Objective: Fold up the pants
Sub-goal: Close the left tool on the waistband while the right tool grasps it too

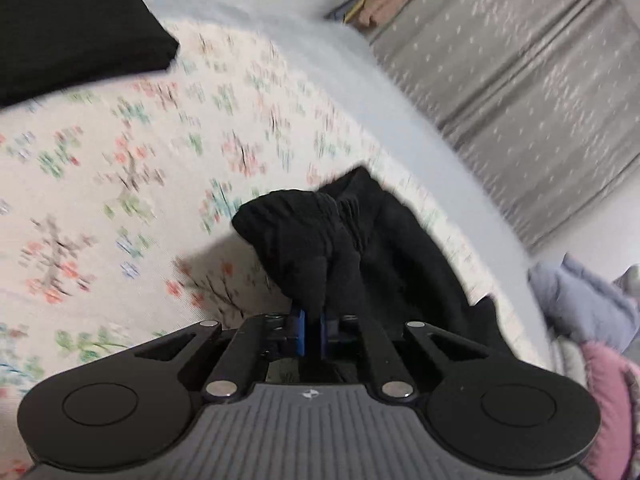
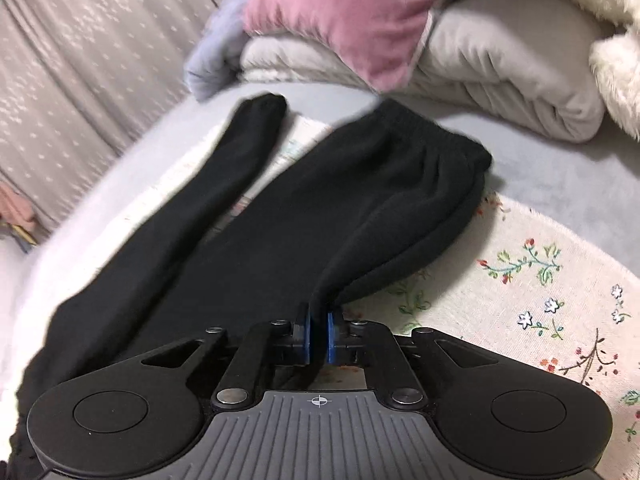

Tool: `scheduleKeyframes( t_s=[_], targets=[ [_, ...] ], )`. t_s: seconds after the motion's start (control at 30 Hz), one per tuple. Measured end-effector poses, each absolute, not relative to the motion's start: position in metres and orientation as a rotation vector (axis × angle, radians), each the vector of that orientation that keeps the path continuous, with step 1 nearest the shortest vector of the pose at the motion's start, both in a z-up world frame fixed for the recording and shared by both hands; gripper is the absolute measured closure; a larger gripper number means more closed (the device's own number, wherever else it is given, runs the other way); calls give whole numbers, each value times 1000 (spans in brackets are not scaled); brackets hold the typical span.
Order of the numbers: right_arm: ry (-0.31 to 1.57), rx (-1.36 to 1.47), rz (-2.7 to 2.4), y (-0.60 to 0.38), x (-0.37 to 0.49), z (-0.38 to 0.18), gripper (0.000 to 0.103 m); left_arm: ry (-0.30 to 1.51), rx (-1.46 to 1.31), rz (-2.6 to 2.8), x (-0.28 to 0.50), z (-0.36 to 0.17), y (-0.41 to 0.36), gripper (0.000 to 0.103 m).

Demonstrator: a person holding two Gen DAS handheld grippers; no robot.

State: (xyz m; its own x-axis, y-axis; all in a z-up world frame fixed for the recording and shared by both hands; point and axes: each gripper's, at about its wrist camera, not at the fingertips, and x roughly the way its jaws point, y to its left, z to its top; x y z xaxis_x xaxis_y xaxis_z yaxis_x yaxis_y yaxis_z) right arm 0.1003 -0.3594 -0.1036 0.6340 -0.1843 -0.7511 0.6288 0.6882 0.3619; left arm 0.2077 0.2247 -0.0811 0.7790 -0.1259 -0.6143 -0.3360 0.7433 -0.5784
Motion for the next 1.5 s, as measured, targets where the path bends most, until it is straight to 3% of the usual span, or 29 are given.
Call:
scheduleKeyframes(
  t_s=[0.23, 0.57, 0.7, 0.83, 1.0, 1.1, 1.17, 1.23, 1.3, 1.5],
  targets=[
    [812, 655, -411, -323, 75, -97, 97, 602, -688, 191, 159, -48, 254, 88],
    [937, 589, -301, -278, 51, -101, 97, 692, -772, 331, 127, -68, 302, 88],
    [1022, 559, -321, -283, 60, -112, 91, 911, -765, 401, 146, -102, 304, 74],
    [957, 569, -393, -298, 50, -99, 75, 853, -942, 429, 133, -101, 331, 59],
    [830, 500, -599, -337, 40, -75, 51, 780, -796, 462, 139, -78, 322, 47],
    [813, 477, -646, -356, 45, -71, 45, 709, -767, 538, 135, -65, 332, 33],
    [813, 475, -663, -366, 51, -71, 44, 634, -732, 568, 136, -56, 333, 33],
    [816, 478, -665, -373, 60, -72, 43, 633, -672, 480, 154, -49, 324, 26],
    [829, 459, -682, -378, 74, -78, 40, 665, -643, 288, 192, -50, 309, 8],
    [875, 446, -706, -394, 83, -98, 40, 772, -485, 80, 308, -86, 258, 0]
  ],
)
